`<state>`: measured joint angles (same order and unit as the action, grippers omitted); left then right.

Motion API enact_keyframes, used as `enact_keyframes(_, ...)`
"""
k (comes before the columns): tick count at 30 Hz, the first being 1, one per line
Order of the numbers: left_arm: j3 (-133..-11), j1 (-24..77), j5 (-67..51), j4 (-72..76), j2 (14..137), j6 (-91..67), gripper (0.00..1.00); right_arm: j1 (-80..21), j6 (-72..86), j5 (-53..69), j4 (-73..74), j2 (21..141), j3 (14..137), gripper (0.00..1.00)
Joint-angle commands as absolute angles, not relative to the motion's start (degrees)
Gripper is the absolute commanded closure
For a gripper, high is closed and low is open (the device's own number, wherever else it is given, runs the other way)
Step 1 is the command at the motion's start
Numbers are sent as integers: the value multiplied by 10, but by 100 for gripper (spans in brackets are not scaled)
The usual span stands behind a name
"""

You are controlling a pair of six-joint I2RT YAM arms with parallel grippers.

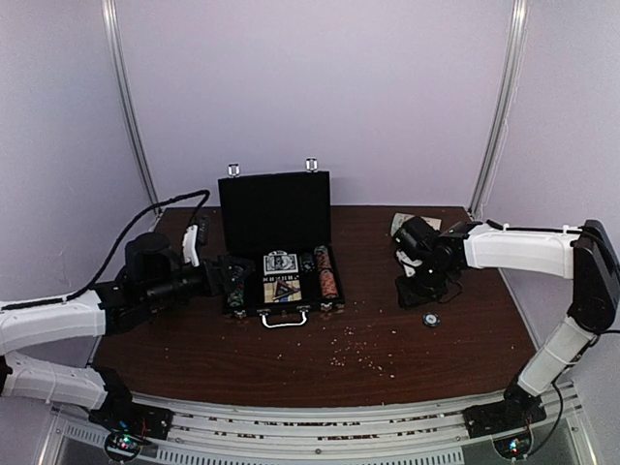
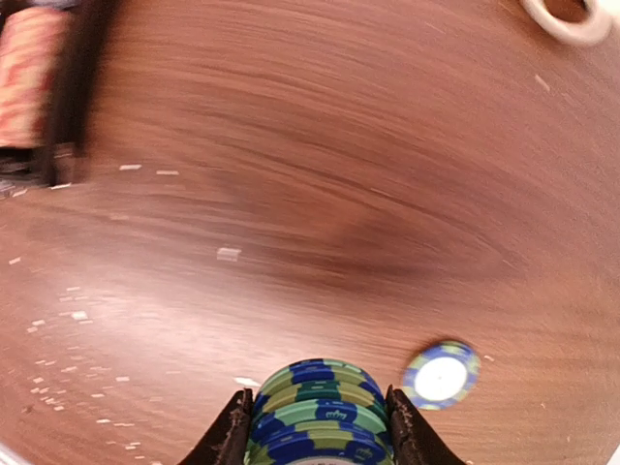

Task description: Pack up texas hold em set

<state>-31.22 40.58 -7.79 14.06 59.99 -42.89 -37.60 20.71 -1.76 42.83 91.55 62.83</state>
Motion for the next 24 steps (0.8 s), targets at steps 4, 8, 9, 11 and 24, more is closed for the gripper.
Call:
enact_keyframes(4, -328, 471, -117, 370, 755, -554, 21, -460, 162, 9, 466, 957, 704, 85)
enact_keyframes(8, -349, 498, -138, 416, 813, -591, 22, -504, 149, 22, 472, 966, 733, 85)
enact_keyframes(9, -355, 506, -140, 423, 825, -599, 22, -512, 144, 22, 477, 967, 741, 85)
enact_keyframes(11, -365, 517, -145, 434, 849, -617, 22, -527, 136, 20, 484, 966, 756, 85)
enact_keyframes(24, -399, 537, -209, 577, 994, -747, 28, -558, 123, 20, 510, 943, 786, 85)
